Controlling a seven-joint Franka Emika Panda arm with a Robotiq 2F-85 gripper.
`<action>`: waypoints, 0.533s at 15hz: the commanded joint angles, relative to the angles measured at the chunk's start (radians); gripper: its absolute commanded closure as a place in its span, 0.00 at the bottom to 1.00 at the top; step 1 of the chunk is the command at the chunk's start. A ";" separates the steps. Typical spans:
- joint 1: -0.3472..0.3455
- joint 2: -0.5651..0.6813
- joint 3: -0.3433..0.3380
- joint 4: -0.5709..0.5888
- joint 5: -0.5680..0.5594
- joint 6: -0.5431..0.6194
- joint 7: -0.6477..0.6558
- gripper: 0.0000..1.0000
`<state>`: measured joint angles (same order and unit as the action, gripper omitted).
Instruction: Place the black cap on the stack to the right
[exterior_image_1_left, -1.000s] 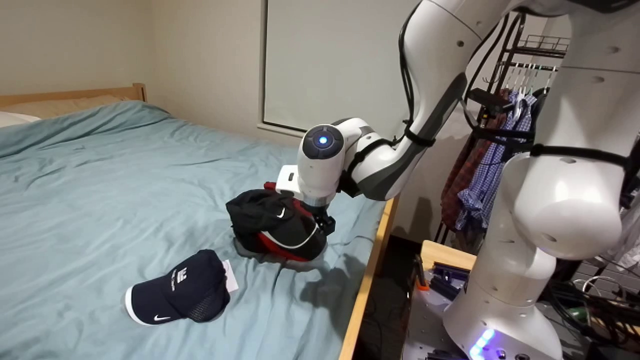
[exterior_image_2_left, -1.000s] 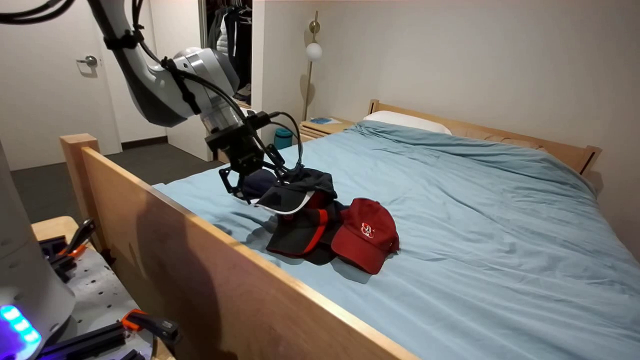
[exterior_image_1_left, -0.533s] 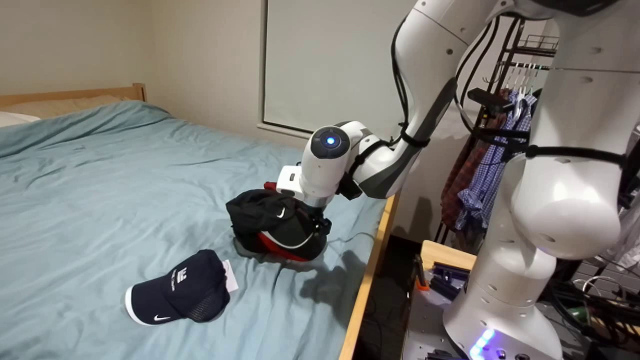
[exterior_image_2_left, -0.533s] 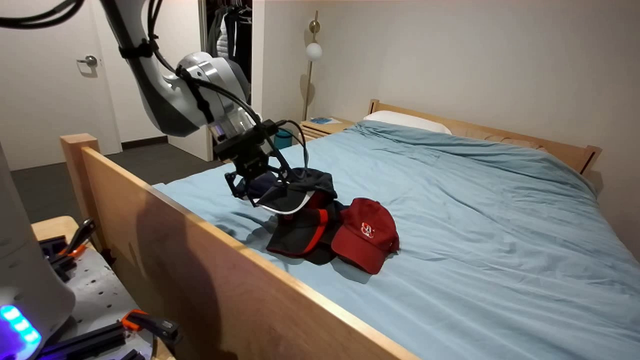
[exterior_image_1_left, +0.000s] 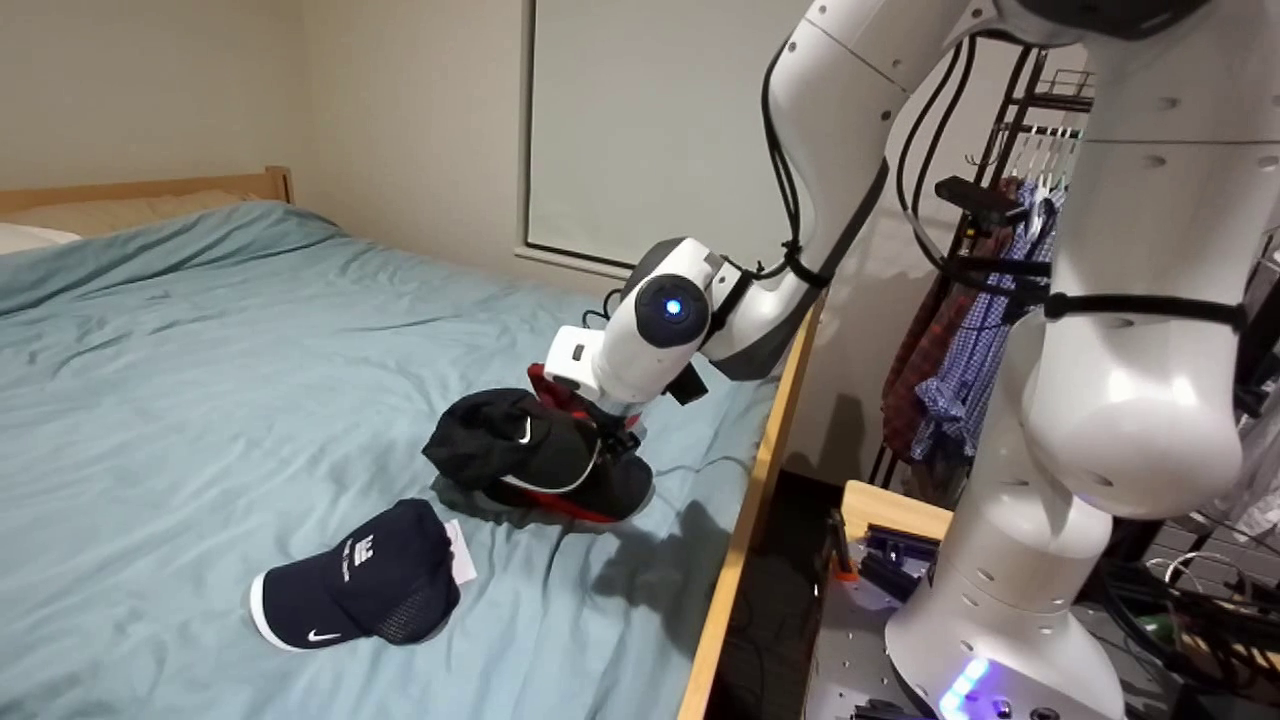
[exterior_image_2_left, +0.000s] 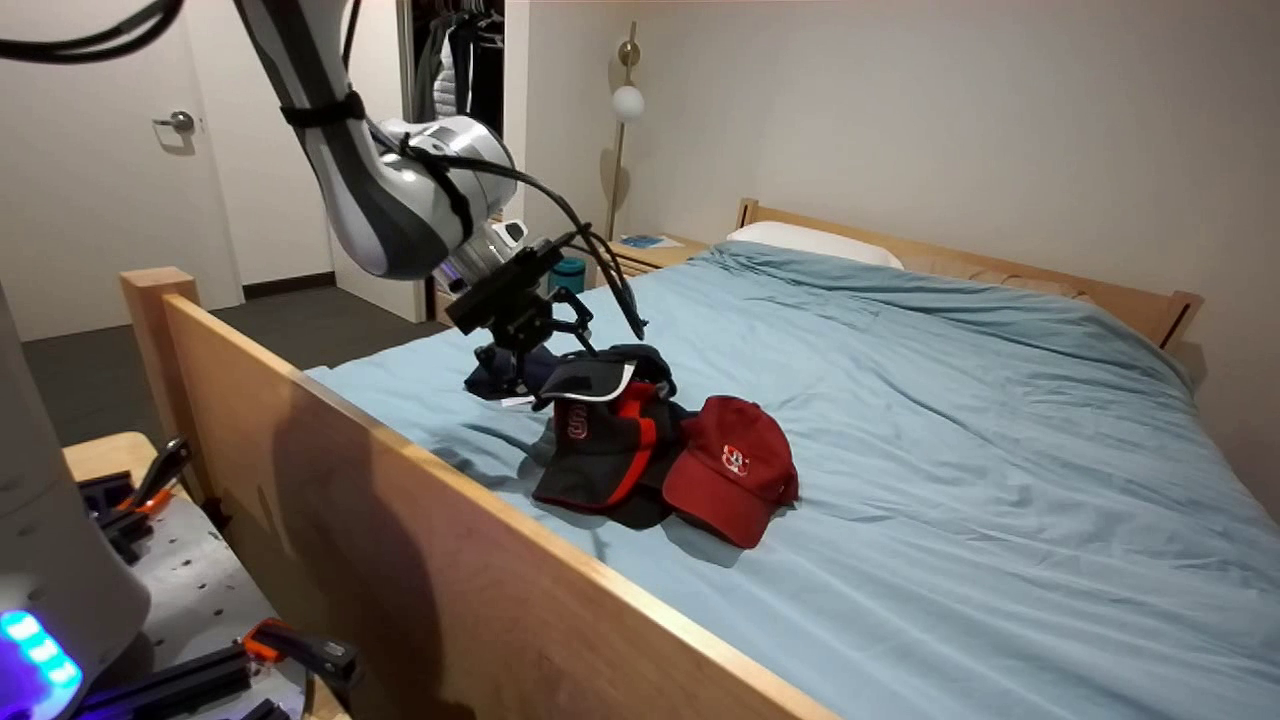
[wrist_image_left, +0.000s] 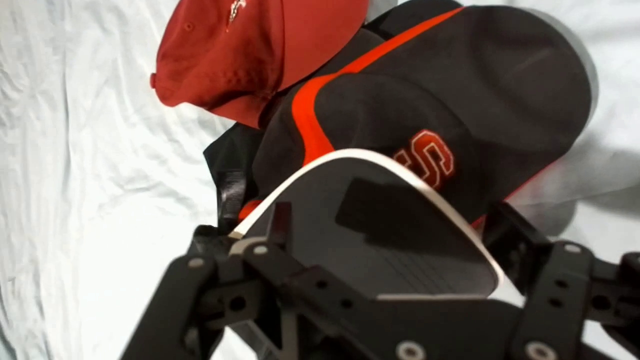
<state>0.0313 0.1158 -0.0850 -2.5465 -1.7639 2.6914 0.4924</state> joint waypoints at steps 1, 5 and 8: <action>0.002 0.048 0.007 0.039 -0.142 0.013 0.164 0.32; -0.004 0.068 0.013 0.050 -0.251 0.029 0.302 0.59; -0.004 0.060 0.017 0.049 -0.314 0.028 0.381 0.80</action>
<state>0.0343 0.1727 -0.0743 -2.5131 -1.9997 2.6952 0.7832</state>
